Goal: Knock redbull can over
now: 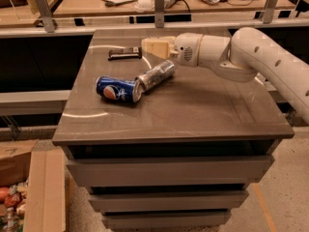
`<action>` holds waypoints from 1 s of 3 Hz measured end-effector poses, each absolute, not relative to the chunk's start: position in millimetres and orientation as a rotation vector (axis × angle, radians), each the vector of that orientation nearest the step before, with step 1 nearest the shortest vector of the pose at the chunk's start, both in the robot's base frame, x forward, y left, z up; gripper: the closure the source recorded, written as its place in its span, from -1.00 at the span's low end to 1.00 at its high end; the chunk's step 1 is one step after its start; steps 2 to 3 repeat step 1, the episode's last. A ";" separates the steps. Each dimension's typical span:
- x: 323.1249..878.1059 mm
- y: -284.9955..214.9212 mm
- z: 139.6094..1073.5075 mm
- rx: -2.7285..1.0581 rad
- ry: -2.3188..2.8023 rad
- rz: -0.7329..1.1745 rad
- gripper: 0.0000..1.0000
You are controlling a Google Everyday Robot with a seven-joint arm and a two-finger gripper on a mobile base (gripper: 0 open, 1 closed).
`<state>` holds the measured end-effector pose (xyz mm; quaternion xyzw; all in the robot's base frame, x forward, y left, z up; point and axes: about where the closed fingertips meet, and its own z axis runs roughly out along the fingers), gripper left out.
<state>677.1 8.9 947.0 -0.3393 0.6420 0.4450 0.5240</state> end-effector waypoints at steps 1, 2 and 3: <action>676.5 12.0 947.4 -0.816 1.535 1.069 -0.31; 676.5 12.0 947.4 -0.816 1.535 1.069 -0.31; 676.5 12.0 947.4 -0.816 1.535 1.069 -0.31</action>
Offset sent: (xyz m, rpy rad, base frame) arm 0.0000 0.0000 0.0000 0.0000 0.0000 0.0000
